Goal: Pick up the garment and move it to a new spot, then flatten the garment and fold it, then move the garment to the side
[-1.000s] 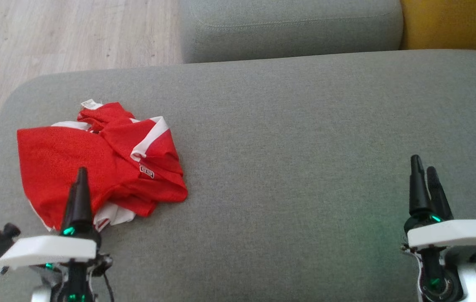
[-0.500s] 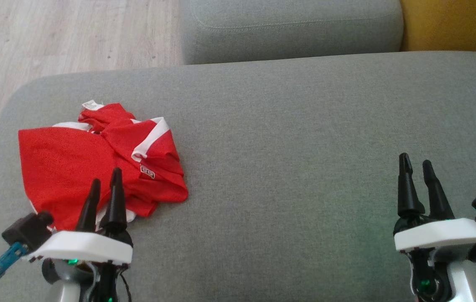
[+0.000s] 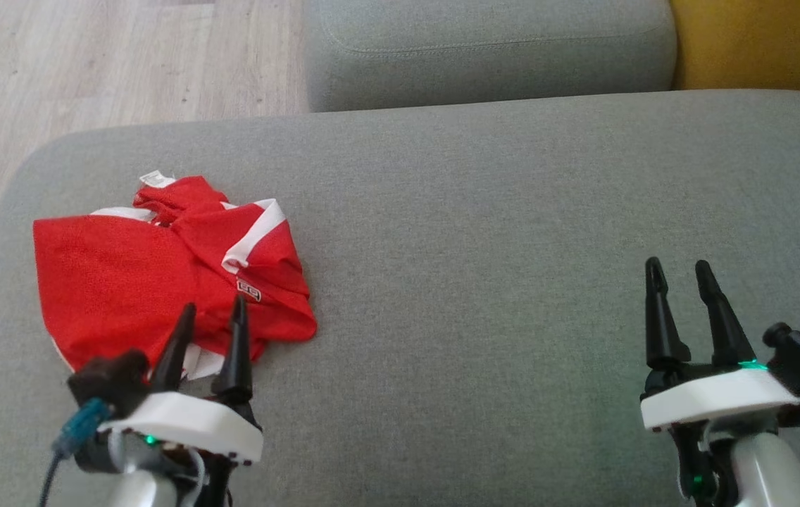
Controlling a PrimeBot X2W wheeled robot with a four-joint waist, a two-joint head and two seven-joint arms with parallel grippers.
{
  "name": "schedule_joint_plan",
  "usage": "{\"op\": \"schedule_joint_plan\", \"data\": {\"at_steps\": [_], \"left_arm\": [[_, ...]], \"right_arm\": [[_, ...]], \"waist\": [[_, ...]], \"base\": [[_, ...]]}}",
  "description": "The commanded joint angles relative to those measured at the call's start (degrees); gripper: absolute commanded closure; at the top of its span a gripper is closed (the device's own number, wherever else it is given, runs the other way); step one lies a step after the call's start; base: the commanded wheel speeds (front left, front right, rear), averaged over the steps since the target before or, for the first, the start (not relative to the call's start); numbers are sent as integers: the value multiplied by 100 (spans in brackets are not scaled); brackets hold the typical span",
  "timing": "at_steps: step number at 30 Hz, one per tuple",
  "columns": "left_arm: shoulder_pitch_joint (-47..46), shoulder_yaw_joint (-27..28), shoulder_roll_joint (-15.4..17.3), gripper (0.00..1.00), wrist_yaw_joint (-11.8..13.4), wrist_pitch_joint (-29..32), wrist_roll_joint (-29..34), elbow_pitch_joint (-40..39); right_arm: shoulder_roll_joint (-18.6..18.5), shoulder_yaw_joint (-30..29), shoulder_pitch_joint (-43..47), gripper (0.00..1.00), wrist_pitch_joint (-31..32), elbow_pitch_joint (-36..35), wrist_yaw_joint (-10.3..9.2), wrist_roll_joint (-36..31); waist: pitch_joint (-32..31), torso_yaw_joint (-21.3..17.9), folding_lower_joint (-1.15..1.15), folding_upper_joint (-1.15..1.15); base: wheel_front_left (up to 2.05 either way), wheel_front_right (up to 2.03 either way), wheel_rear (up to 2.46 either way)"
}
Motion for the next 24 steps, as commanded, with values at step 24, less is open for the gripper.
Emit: {"op": "schedule_joint_plan", "data": {"at_steps": [24], "left_arm": [[-722,-1706,1036,0,1525,-472,1839,-532]], "right_arm": [[-48,441,-295,0,-478,-337,-4,-2044]], "waist": [[1,-9,0,0]], "base": [[0,0,0]]}}
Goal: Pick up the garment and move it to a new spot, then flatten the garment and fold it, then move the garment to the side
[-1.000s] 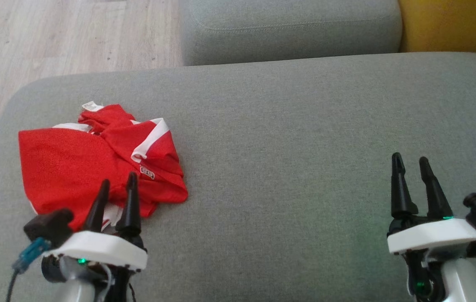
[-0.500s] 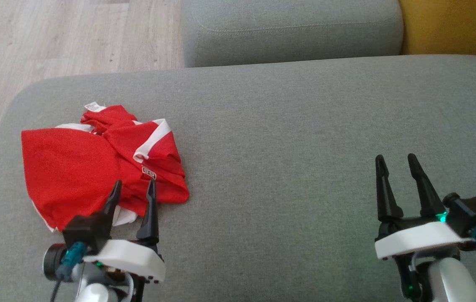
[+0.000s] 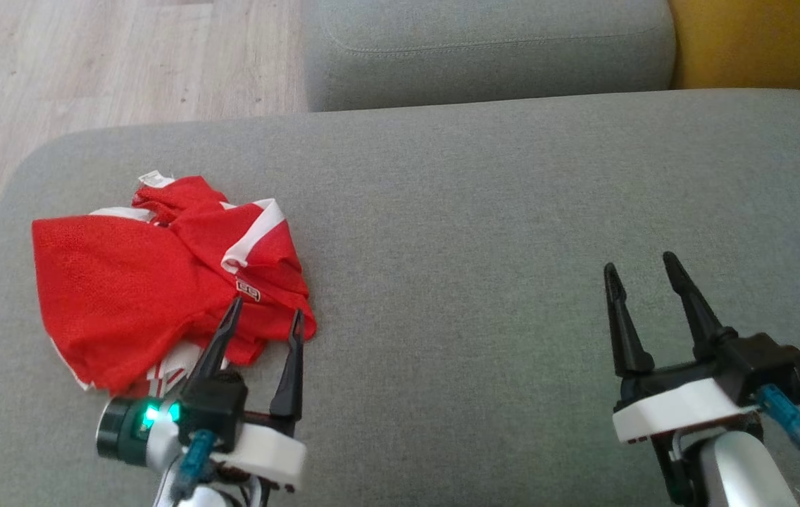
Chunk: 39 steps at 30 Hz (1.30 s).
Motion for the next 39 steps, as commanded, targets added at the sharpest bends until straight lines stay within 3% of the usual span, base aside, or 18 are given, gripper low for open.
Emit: {"op": "schedule_joint_plan", "data": {"at_steps": [1,6,9,14,19,23,30,39], "left_arm": [[-434,61,170,0,152,-91,210,-284],[-432,9,146,0,310,-175,162,-568],[-285,234,-17,0,142,-225,-88,-714],[10,857,-418,0,-593,-309,-222,-742],[333,1559,-965,0,-1614,-380,-294,-406],[420,2068,-1263,0,-2239,-380,-266,-88],[430,2390,-1435,0,-2634,-380,-71,196],[382,2597,-1470,0,-2672,-380,-66,48]], "right_arm": [[-43,168,-298,0,-93,-287,-4,-184],[-45,196,-293,0,-178,-464,-4,-197],[-46,177,-255,0,-228,-502,-4,45],[-48,163,-184,0,-313,-430,-4,423],[-50,282,-118,0,-384,-305,-4,575],[-50,285,-84,0,-384,-194,-4,912],[-50,356,-59,0,-384,60,-4,1099],[-50,364,-122,0,-384,103,-4,1163]], "waist": [[1,5,0,0],[7,18,0,0],[6,28,0,0],[-2,48,0,0],[-19,50,0,0],[-29,34,0,0],[-27,18,0,0],[-15,19,0,0]], "base": [[0,0,0],[0,0,0],[0,0,0],[0,0,0],[0,0,0],[0,0,0],[0,0,0],[0,0,0]]}}
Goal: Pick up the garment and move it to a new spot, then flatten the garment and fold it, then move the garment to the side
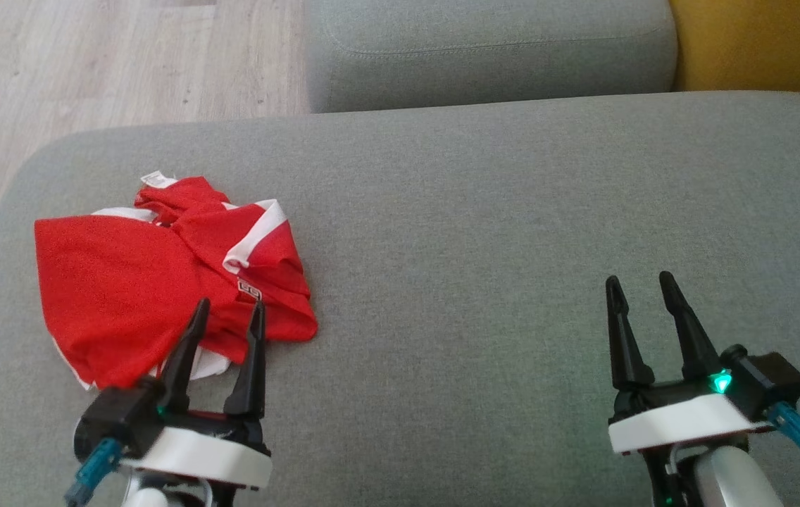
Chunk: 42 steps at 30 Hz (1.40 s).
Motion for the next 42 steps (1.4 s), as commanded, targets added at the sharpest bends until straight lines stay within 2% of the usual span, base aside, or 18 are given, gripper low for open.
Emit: {"op": "schedule_joint_plan", "data": {"at_steps": [1,16,28,42], "left_arm": [[-266,242,-22,0,9,-70,-27,-246],[-230,139,-23,0,26,-70,-174,-166],[-187,328,-23,0,89,-70,-139,-70],[-81,542,-23,0,37,-70,-31,-68]], "right_arm": [[-42,128,-224,0,-62,-180,-4,73],[-42,109,-210,0,-62,-97,-4,50],[-42,376,-171,0,-62,0,-4,36],[-42,648,-85,0,-62,67,-4,177]], "waist": [[-2,1,0,0],[-30,50,0,0],[-120,713,0,0],[-221,1518,0,0]], "base": [[0,0,0],[0,0,0],[0,0,0],[0,0,0]]}}
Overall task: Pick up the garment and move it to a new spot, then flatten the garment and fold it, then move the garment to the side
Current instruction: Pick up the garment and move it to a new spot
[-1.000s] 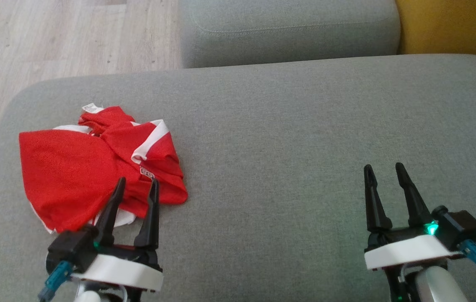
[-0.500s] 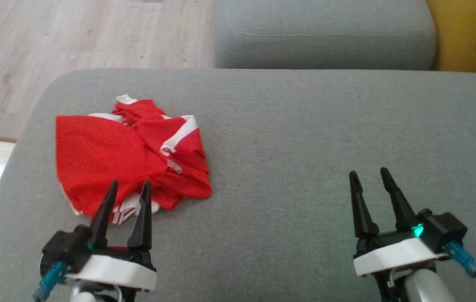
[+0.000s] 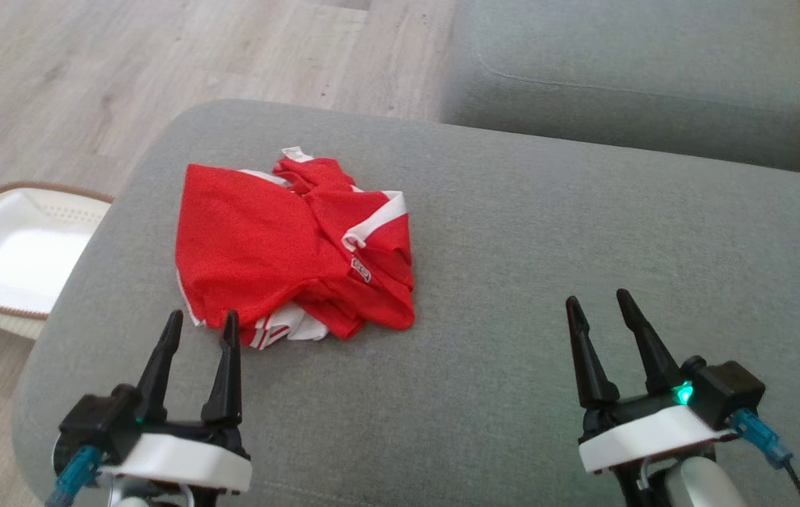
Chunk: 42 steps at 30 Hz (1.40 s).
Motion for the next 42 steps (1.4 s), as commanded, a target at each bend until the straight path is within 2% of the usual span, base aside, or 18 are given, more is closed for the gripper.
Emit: {"op": "schedule_joint_plan", "data": {"at_steps": [1,7,13,16,20,31,42], "left_arm": [[-142,217,-17,0,-12,-70,48,-202],[-157,299,-17,0,-28,-70,66,-213],[-339,328,-17,0,-109,-70,265,-88],[-651,143,80,0,-178,-70,448,235],[-1400,-321,362,0,-222,-12,596,970],[-3598,-1418,1066,0,-237,1404,231,2514],[-4186,-2132,1525,0,-238,2121,-239,3150]], "right_arm": [[-40,156,-107,0,-62,-144,-4,35],[-40,218,-131,0,-62,-123,-4,69],[-40,158,-196,0,-62,-126,-4,30],[-40,48,-250,0,-62,-146,-4,-29],[-40,-107,-360,0,-62,-179,-4,-134],[-40,-209,-754,0,-62,-288,-4,-165],[-40,-212,-889,0,-62,-308,-4,-88]], "waist": [[-9,78,0,0],[18,106,0,0],[153,-92,0,0],[317,-220,0,0],[600,-385,0,0],[1360,-946,0,0],[1601,-1251,0,0]], "base": [[0,0,0],[0,0,0],[0,0,0],[0,0,0],[0,0,0],[0,0,0],[0,0,0]]}}
